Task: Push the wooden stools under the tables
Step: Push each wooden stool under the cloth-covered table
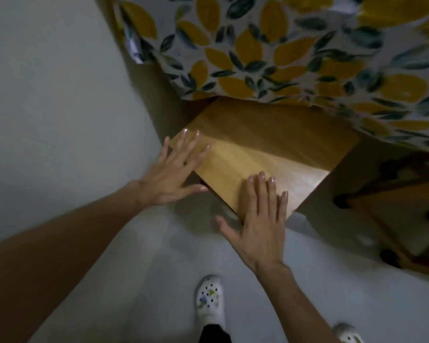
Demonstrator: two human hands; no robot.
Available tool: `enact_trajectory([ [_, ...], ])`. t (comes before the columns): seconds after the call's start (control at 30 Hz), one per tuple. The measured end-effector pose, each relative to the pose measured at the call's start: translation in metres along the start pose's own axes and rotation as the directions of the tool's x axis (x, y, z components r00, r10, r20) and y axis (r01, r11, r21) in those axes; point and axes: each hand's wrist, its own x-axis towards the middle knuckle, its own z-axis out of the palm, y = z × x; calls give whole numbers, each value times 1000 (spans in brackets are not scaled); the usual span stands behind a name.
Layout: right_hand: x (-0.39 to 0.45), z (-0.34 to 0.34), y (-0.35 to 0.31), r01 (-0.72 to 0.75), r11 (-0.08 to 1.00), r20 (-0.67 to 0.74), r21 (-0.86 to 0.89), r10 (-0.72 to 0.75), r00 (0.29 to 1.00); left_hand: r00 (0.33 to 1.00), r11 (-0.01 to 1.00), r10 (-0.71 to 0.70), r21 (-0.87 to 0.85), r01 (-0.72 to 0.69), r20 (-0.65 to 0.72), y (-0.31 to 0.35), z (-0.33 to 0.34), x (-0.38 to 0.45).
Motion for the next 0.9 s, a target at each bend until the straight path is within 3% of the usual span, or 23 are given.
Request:
enact_trajectory([
  [0.2, 12, 21, 2, -25, 971, 23, -236, 31, 999, 998, 990, 70, 123, -70, 8, -15, 18, 32],
  [0.33, 10, 27, 4, -12, 960, 6, -280, 15, 1000, 995, 989, 60, 141, -47, -85, -12, 25, 29],
  [0.57, 5, 27, 13, 56, 952, 2, -302, -58, 998, 993, 996, 46, 79, -38, -110, -7, 31, 26],
  [0.77, -15, 14, 50, 219, 912, 58, -346, -213, 975, 985, 996, -77, 24, 82, -153, 35, 47, -4],
  [0.9, -32, -2, 87, 370, 859, 103, -353, -358, 928, 956, 969, -245, -32, 243, -159, 88, 64, -31],
])
